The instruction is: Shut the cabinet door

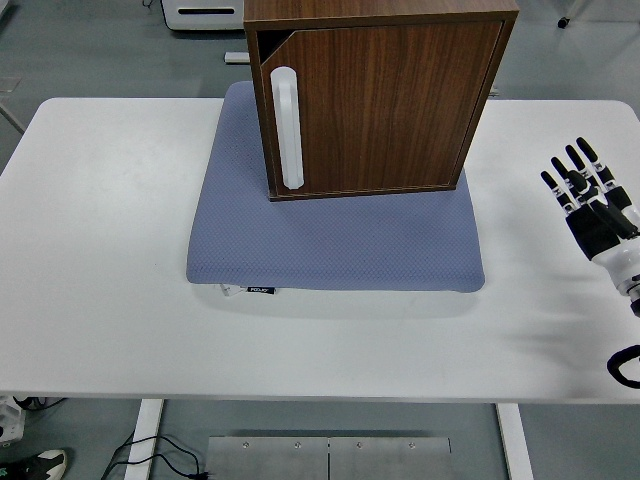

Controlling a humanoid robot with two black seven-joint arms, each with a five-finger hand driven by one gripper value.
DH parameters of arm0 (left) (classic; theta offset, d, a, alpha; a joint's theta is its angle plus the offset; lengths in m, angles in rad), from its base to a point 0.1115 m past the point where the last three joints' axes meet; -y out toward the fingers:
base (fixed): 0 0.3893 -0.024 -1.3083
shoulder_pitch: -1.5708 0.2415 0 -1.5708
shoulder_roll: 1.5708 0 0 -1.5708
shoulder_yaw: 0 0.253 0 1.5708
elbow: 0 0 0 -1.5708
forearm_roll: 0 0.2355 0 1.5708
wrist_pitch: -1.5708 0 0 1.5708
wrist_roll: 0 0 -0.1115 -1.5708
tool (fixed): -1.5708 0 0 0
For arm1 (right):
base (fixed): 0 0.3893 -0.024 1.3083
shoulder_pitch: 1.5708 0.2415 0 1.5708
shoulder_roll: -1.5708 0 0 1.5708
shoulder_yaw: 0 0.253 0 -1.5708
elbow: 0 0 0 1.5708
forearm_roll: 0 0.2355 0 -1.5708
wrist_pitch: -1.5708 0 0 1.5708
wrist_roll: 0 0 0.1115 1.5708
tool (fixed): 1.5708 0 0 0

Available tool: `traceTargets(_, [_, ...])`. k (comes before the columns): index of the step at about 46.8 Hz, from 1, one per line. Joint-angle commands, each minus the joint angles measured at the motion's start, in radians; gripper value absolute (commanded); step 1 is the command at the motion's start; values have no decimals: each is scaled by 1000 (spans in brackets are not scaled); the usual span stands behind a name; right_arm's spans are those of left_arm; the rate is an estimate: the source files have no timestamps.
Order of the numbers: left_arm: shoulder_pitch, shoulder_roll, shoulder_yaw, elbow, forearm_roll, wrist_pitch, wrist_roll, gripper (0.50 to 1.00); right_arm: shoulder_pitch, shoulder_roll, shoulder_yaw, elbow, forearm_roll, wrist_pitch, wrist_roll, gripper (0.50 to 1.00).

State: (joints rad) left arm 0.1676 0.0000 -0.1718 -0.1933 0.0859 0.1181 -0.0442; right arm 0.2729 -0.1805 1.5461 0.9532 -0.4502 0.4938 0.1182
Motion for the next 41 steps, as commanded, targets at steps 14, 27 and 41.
traceTargets(14, [0,0,0,0,0,0,0,1000,46,50,45,-25,11,-32,1,1000])
traceTargets(27, [0,0,0,0,0,0,1,1000,49,95,66,-53,21,-37,6,1000])
traceTargets(41, [0,0,0,0,0,0,1,1000,63,118,98,-82,22,-38,12,1000])
